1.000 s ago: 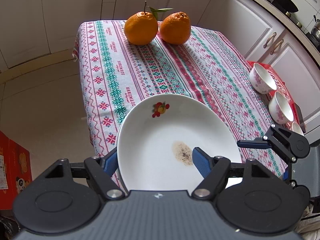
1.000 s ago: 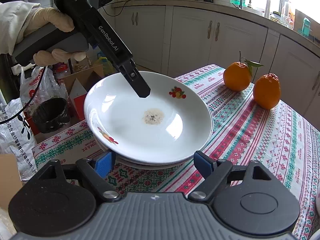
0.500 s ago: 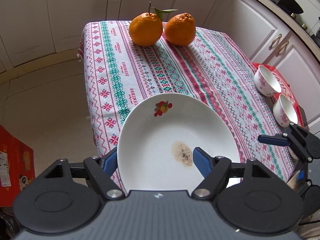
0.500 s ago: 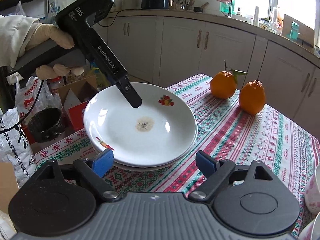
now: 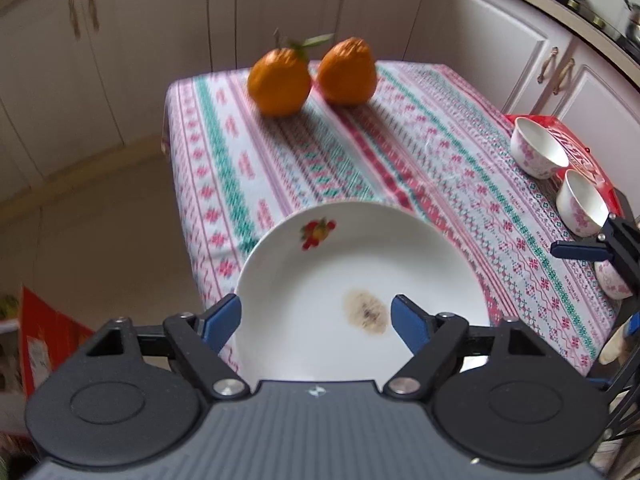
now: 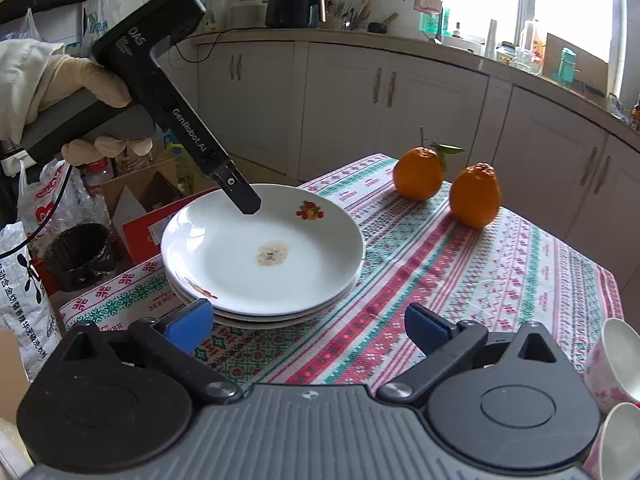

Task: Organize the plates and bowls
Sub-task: 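Open the left tool and pull it away from the plate stack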

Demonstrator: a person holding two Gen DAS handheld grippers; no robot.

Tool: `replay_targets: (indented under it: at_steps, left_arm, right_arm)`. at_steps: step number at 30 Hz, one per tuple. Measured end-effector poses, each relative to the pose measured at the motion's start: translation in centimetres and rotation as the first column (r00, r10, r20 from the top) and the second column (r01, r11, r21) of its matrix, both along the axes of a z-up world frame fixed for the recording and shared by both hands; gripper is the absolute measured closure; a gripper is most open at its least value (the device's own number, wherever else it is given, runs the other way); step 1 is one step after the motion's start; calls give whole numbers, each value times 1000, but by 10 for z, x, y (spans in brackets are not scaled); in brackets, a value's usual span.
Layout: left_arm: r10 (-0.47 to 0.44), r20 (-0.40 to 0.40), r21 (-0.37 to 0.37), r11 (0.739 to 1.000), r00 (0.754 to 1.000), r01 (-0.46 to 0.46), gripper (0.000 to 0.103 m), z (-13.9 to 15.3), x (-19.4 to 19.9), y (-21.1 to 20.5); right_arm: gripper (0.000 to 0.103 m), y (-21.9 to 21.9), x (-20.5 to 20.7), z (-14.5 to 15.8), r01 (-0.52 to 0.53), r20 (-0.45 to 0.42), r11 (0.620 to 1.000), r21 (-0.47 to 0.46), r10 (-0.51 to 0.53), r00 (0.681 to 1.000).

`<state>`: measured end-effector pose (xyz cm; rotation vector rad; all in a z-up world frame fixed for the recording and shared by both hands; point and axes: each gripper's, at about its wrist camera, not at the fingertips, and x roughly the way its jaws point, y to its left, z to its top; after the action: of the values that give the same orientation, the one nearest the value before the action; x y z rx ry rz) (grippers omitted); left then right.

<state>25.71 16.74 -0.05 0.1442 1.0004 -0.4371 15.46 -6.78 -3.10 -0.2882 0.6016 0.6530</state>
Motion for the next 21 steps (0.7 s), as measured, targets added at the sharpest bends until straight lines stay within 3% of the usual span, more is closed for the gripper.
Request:
replay_targets:
  at_steps: [4, 9, 14, 16, 21]
  left_arm:
    - [-35, 126, 26, 999, 991, 32, 13, 14, -18, -21]
    - [-92, 268, 25, 996, 959, 89, 10, 24, -49, -57]
    - [-193, 341, 6, 979, 920, 203, 8, 19, -83, -106]
    - [-234, 361, -5, 967, 903, 253, 2, 12, -96, -127]
    - [-285, 397, -101, 931, 872, 351, 2, -6, -120, -172]
  right_arm:
    - [0, -12, -6, 6, 42, 30, 999, -3, -42, 999]
    - [0, -40, -15, 14, 124, 69, 992, -4, -123, 990]
    - [0, -80, -27, 20, 216, 76, 976, 2, -215, 974]
    - [0, -97, -34, 21, 258, 84, 966, -7, -257, 963]
    - [0, -141, -57, 19, 359, 105, 932, -47, -352, 930]
